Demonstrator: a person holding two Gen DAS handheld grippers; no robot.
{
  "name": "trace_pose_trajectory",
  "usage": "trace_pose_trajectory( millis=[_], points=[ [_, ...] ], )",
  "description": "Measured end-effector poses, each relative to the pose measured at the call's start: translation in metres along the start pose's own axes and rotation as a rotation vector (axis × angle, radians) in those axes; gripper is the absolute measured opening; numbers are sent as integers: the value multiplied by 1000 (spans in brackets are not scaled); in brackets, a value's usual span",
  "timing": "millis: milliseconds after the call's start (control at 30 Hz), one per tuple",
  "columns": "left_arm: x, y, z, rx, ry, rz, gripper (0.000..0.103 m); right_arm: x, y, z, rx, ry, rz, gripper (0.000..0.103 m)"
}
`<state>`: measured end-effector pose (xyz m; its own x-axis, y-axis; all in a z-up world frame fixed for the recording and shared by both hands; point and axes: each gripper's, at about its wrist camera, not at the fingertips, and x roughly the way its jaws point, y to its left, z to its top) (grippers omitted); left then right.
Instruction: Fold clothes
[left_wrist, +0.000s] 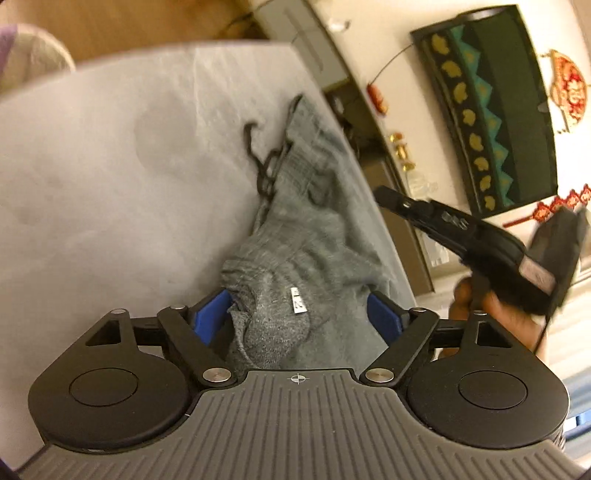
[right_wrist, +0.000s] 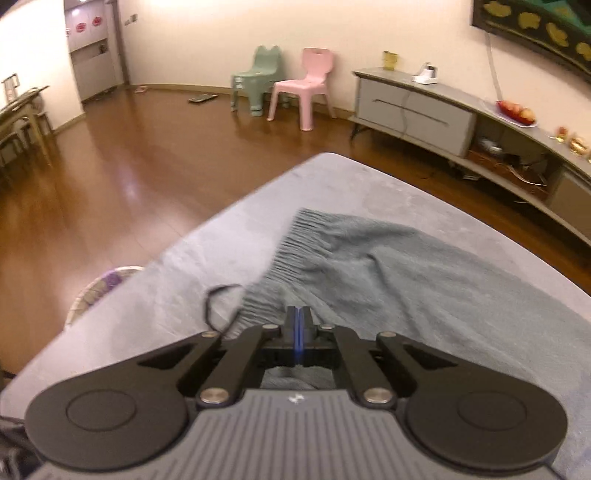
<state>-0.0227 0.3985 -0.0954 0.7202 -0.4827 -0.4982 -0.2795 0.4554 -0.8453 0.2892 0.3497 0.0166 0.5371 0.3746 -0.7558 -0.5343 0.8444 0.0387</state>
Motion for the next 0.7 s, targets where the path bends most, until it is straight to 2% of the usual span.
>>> trace_pose_trajectory(
  millis=[33, 67, 100, 133, 167, 200, 267, 300, 367, 400, 433, 467, 500, 567, 667, 700],
  points=[
    [5, 3, 1, -24, 16, -6, 33, -6, -4, -4, 19, -8, -1, 2],
    [9, 5, 2, -41, 23, -18, 22, -13, -8, -9, 37, -16, -1, 10],
    [8, 3, 3, -36, 6, -20, 8, -27, -8, -19, 42, -29, 23, 14],
    [-1, -8, 1, 29, -61, -3, 3, -40, -8, -29, 46, -42, 47, 19],
    [-14, -26, -2, 134, -154, 23, 0, -55, -2, -42, 26, -61, 69, 32],
    [-26, -49, -15, 297, -271, 80, 0, -74, 4, -61, -4, -86, 74, 40],
    [-48, -103, -63, 749, -554, 264, 0, -106, 15, -97, -60, -135, 70, 70],
    [-46, -115, -78, 851, -575, 338, 1, -115, 18, -116, -90, -130, 52, 74],
    [-13, -93, -68, 692, -307, 383, 1, -118, 19, -150, -143, -71, -17, 74],
    [-4, -80, -60, 603, -214, 395, 2, -119, 14, -160, -145, -53, -34, 74],
    [-3, -73, -55, 551, -193, 397, 2, -120, 10, -170, -147, -34, -52, 74],
    [-8, -69, -52, 521, -214, 402, 6, -121, 5, -180, -148, -17, -69, 74],
    [-10, -66, -50, 494, -230, 407, 19, -126, -1, -186, -132, -10, -71, 74],
    [-12, -62, -44, 447, -251, 418, 32, -136, -16, -197, -99, 6, -69, 74],
    [-10, -54, -31, 333, -252, 359, 51, -142, -47, -212, -28, 37, -103, 75],
    [-7, -51, -24, 288, -251, 341, 52, -142, -59, -216, 2, 46, -129, 74]
  ],
)
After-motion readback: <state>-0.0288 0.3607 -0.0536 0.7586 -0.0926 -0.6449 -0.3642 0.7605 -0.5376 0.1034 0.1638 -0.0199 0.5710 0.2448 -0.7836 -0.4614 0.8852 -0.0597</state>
